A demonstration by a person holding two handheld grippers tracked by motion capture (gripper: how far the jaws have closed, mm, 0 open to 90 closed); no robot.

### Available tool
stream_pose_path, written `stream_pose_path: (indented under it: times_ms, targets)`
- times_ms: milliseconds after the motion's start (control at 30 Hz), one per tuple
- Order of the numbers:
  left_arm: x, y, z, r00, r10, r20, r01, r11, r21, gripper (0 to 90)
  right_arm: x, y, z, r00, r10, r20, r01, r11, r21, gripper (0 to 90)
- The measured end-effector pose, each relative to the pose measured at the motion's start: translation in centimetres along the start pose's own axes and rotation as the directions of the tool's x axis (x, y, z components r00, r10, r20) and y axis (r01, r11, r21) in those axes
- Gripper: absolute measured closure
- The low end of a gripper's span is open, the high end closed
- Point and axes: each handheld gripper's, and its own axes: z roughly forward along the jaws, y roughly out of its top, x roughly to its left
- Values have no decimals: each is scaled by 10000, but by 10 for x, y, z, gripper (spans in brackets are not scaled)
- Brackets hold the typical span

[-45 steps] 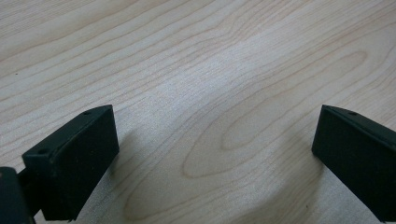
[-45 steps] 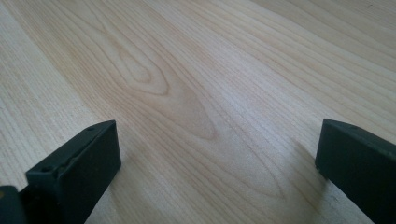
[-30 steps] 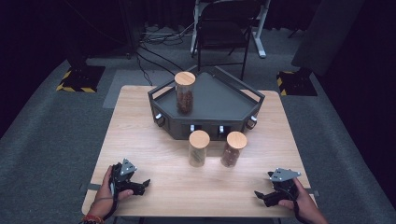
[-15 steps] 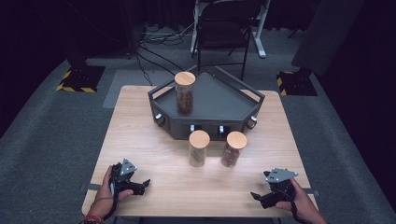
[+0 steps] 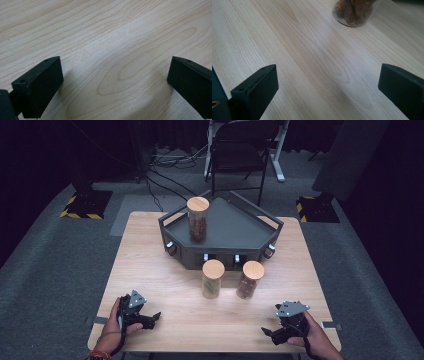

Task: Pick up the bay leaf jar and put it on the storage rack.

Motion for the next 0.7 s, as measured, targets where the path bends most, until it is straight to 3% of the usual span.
stream_pose_path:
  times_ms: [700]
  targets:
    - [0,0,0,10000,-1,0,1,10000,-1,3,20,28,10,9998,-204,-24,204,9998,-3,46]
